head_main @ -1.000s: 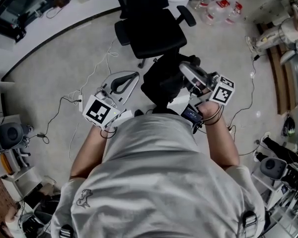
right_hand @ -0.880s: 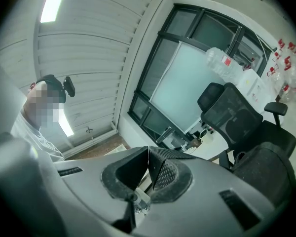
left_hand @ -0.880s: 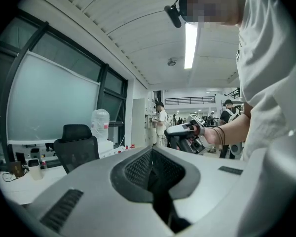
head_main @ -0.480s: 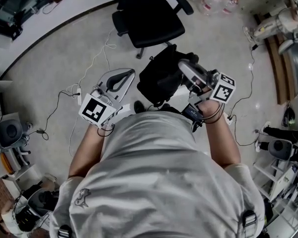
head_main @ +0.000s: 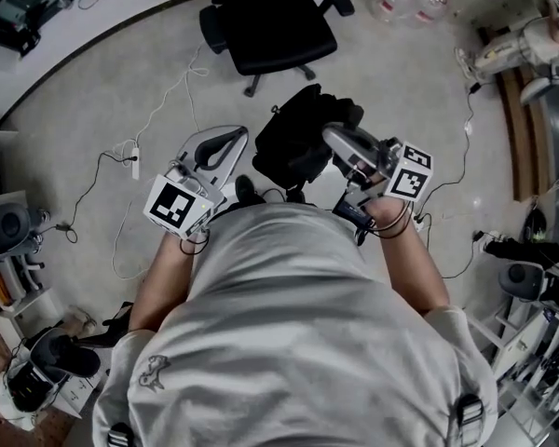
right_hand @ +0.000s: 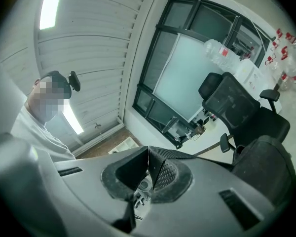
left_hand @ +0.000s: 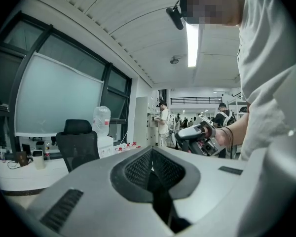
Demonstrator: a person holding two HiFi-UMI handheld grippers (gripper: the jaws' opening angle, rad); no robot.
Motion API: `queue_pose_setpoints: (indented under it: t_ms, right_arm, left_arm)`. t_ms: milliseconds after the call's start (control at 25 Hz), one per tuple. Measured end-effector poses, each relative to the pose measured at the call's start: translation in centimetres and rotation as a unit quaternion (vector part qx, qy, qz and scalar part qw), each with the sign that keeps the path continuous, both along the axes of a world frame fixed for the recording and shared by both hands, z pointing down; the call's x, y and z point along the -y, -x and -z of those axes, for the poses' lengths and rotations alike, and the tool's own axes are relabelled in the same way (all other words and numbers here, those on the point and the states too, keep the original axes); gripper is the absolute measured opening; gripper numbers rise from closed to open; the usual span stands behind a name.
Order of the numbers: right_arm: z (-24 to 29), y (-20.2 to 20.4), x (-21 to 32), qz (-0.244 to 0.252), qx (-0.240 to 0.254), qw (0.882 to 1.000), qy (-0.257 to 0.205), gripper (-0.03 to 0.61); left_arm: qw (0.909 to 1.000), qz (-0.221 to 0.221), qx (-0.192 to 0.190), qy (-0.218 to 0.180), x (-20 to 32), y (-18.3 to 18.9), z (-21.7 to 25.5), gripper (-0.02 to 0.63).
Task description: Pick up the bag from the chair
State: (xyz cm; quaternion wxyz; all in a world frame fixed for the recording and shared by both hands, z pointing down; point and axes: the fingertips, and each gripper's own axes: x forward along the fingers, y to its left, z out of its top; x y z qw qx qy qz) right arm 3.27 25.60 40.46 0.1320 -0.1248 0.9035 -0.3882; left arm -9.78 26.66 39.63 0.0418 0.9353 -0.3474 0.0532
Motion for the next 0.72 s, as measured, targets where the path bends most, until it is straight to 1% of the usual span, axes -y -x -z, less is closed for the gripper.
queue_pose_setpoints:
  t_ms: [240,360,720]
  right_arm:
    - [-0.9,-3.6,-2.0,0.014,-0.003,1.0,0.007,0.034]
    - [-1.2,-5.1,-3.2,0.021,-0.006,1.0,0.008,0.034]
    - [-2.6,-9.7,-5.2,0.008,-0.011,1.0,0.02,0.032]
  left_arm:
    - [0.9998,0.017,0.002,0.01,-2.0,-3.4,-0.9,0.012]
    - [0.9997,0.023,-0.001,0.008,-3.1,-5.0,-0.9,0.012]
    - [0.9997,0.024,-0.007,0.003,-4.9,-9.6,-0.9,0.012]
